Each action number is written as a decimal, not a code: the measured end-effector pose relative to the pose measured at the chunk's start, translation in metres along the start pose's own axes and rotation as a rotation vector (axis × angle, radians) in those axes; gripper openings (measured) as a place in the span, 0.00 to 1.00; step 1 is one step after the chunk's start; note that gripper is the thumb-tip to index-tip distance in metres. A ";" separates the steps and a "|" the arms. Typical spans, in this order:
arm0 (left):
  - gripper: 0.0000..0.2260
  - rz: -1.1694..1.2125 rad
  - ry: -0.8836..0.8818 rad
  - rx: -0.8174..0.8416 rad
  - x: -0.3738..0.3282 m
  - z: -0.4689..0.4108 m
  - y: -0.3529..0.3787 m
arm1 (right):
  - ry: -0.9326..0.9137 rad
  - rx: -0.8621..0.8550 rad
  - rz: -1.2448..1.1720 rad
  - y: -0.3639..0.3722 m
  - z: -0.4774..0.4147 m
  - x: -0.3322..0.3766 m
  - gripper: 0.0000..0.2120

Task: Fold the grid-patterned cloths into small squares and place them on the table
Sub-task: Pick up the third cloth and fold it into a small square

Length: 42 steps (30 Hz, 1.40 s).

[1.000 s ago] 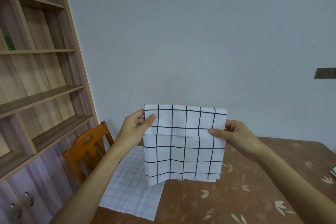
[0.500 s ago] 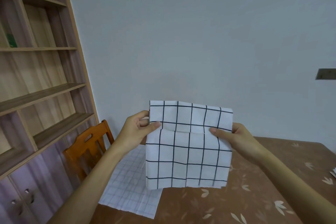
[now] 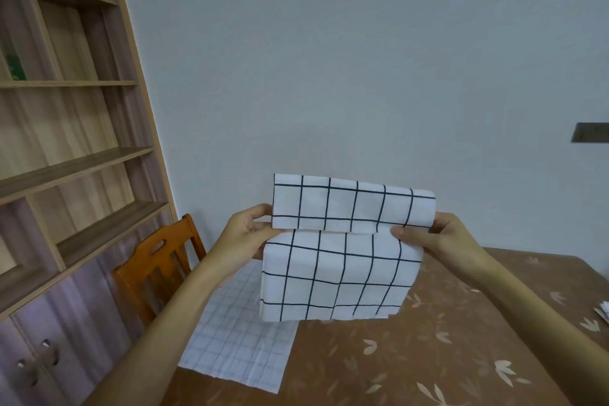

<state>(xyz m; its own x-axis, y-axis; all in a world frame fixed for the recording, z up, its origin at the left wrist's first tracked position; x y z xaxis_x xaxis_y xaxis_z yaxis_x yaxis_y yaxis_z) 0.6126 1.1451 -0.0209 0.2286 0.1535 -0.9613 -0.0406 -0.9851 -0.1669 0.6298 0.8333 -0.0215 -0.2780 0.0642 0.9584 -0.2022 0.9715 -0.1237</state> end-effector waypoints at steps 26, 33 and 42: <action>0.12 0.061 -0.002 0.049 0.000 0.002 0.008 | -0.050 -0.041 -0.003 -0.002 -0.006 0.011 0.12; 0.11 0.170 -0.041 -0.016 0.001 0.002 -0.001 | -0.118 -0.030 0.124 -0.006 -0.007 0.012 0.10; 0.15 0.048 -0.001 0.018 -0.005 0.003 -0.011 | -0.178 0.014 0.151 -0.015 -0.007 0.014 0.23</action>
<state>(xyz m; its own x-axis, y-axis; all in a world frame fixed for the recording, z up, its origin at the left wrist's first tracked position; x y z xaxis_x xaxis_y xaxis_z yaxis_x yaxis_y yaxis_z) 0.6088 1.1557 -0.0150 0.2247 0.1061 -0.9686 -0.0686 -0.9899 -0.1244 0.6355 0.8208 -0.0046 -0.4667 0.1661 0.8687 -0.1588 0.9505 -0.2671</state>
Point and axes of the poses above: each hand's wrist, its own z-axis away from the middle knuckle, its own y-axis out of the palm, x = y × z, the point moved 5 cm from there along -z, towards the middle knuckle
